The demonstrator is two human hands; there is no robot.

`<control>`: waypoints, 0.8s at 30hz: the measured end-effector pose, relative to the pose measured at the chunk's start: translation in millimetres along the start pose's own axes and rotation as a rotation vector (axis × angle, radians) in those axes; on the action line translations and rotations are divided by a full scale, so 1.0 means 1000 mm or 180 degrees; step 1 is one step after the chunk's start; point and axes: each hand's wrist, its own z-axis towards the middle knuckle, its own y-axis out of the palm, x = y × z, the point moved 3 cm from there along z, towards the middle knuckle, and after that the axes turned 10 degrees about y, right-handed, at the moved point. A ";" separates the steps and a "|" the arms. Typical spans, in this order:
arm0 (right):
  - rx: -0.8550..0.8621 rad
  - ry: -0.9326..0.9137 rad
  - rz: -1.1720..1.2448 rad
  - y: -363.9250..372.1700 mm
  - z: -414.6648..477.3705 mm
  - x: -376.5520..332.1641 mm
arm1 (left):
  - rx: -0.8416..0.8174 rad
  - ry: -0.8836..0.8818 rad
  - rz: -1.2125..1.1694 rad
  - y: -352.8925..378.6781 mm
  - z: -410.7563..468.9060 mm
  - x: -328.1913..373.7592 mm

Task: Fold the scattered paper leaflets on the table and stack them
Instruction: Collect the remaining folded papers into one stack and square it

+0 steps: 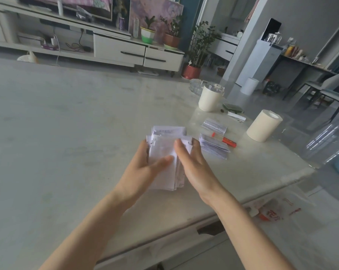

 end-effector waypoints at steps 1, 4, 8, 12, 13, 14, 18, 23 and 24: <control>-0.0082 -0.0072 0.0087 0.001 0.000 0.004 | -0.0054 0.0100 0.0146 0.002 -0.002 0.000; 0.0007 -0.0482 0.0274 0.009 -0.001 0.010 | -0.0097 0.0410 0.0694 0.008 -0.006 -0.002; 0.0129 -0.0776 0.0100 0.017 -0.001 0.019 | -0.0148 0.0456 0.1165 0.005 -0.008 -0.009; -0.0139 -0.0596 -0.0012 0.008 -0.002 0.016 | -0.0191 0.0667 0.1489 0.003 -0.009 -0.009; -0.0004 -0.0605 -0.0210 -0.003 0.002 0.013 | -0.0121 0.0698 0.1436 0.002 -0.008 -0.008; 0.0321 -0.0729 -0.0511 -0.018 0.007 0.013 | -0.0018 0.0672 0.1325 0.001 -0.006 -0.009; 0.1721 -0.0808 -0.2546 -0.080 0.031 0.024 | 0.0545 0.0151 0.0271 -0.005 0.004 -0.007; 0.1358 0.0124 -0.4039 -0.097 0.046 0.046 | 0.0476 -0.0472 -0.0731 -0.008 0.006 -0.009; 0.1472 -0.0131 -0.3894 -0.096 0.046 0.044 | 0.0455 -0.0569 -0.0848 -0.009 0.007 -0.009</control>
